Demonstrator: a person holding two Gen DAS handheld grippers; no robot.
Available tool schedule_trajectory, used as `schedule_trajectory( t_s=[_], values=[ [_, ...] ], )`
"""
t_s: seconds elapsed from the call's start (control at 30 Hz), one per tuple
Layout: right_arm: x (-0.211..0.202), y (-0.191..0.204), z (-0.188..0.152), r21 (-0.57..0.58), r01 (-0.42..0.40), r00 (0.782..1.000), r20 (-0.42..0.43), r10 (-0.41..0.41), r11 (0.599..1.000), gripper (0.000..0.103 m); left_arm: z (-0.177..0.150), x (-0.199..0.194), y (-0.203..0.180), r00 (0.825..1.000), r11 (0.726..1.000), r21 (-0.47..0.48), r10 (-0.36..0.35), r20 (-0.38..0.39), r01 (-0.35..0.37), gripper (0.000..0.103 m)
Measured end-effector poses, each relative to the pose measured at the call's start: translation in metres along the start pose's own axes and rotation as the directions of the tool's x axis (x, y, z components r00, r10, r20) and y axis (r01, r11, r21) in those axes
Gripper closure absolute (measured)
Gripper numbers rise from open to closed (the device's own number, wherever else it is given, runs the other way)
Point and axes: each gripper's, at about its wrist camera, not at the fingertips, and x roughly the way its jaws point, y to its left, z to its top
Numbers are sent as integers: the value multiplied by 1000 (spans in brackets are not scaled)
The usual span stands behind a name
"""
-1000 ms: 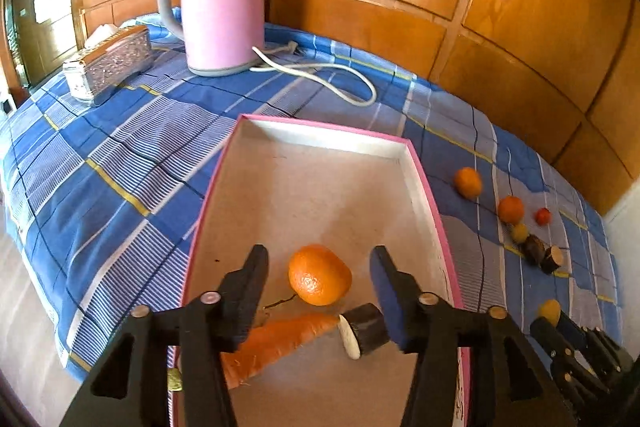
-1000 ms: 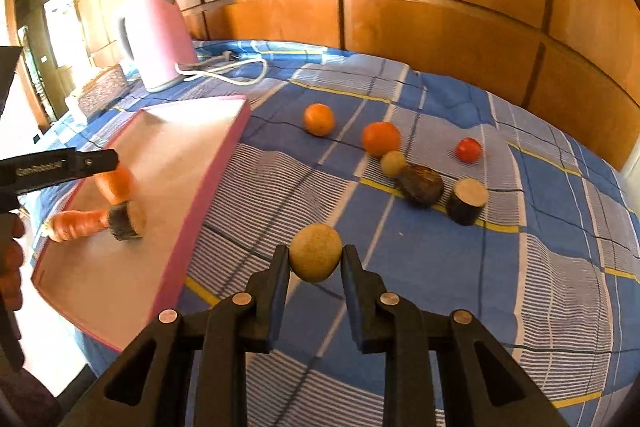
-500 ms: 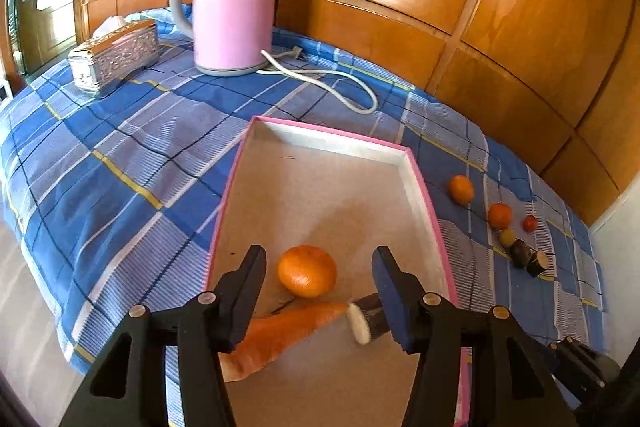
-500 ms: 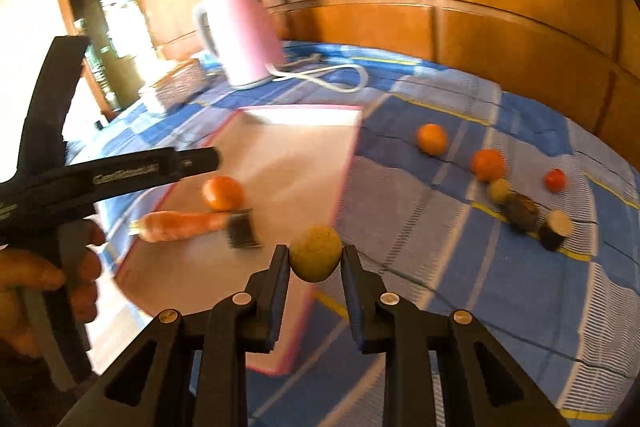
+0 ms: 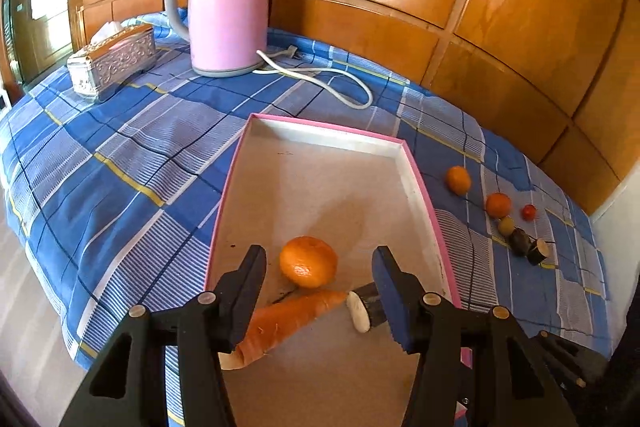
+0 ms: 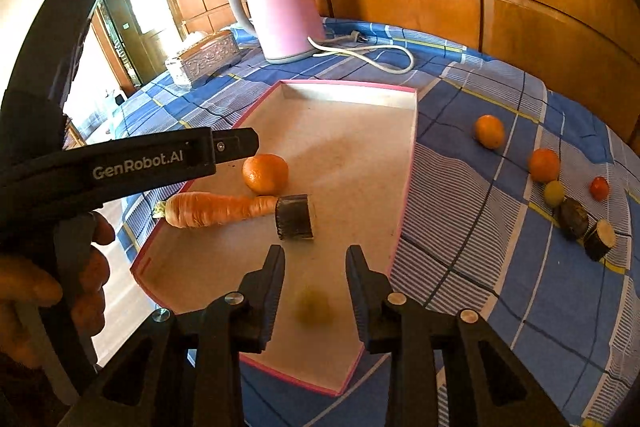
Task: Organize fruits
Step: 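Carry the yellow ball into the pink tray and open the right tool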
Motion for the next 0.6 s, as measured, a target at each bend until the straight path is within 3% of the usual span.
schedule_trajectory(
  t_s=[0.6],
  values=[
    [-23,-44,-4,150,74,994,65,-84,986,71,-9,-1,-32,999,995,93,-31,-30,33,47]
  ],
)
